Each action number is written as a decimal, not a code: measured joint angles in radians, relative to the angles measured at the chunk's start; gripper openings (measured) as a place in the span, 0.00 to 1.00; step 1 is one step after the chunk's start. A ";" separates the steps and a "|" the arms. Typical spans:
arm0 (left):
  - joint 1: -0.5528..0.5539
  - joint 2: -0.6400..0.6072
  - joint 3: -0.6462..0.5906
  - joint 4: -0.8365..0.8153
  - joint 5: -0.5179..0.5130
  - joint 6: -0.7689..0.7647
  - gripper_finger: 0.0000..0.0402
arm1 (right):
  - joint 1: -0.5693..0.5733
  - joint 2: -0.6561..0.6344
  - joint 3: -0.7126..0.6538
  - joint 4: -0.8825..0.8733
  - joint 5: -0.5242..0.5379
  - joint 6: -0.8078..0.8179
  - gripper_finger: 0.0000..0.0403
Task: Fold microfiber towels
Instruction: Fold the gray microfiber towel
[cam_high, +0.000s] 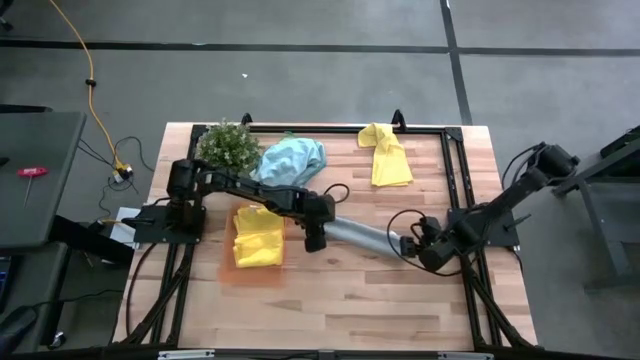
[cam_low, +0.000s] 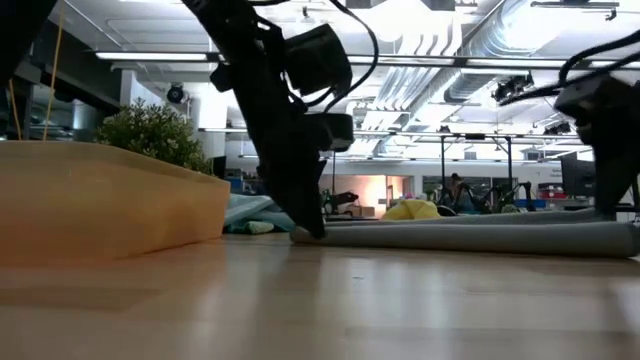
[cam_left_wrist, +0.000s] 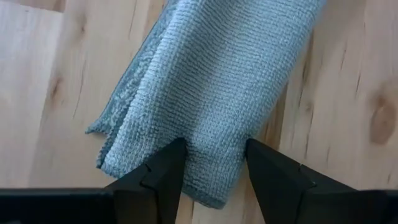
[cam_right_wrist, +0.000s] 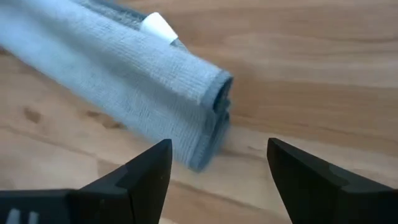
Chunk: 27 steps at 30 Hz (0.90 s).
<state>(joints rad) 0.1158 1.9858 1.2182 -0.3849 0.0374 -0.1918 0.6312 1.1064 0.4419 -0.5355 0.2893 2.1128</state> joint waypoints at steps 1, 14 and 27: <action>-0.003 0.000 0.000 -0.005 0.008 -0.019 0.40 | -0.010 0.017 0.000 0.009 -0.001 0.000 0.63; -0.153 0.005 0.000 -0.003 0.033 -0.220 0.40 | -0.105 0.138 0.005 0.077 -0.024 -0.008 0.63; -0.174 0.007 -0.003 0.015 -0.014 -0.225 0.40 | -0.183 0.142 0.002 0.029 0.016 -0.094 0.47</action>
<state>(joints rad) -0.0578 1.9926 1.2152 -0.3699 0.0235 -0.4164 0.4481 1.2484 0.4438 -0.5060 0.3053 2.0193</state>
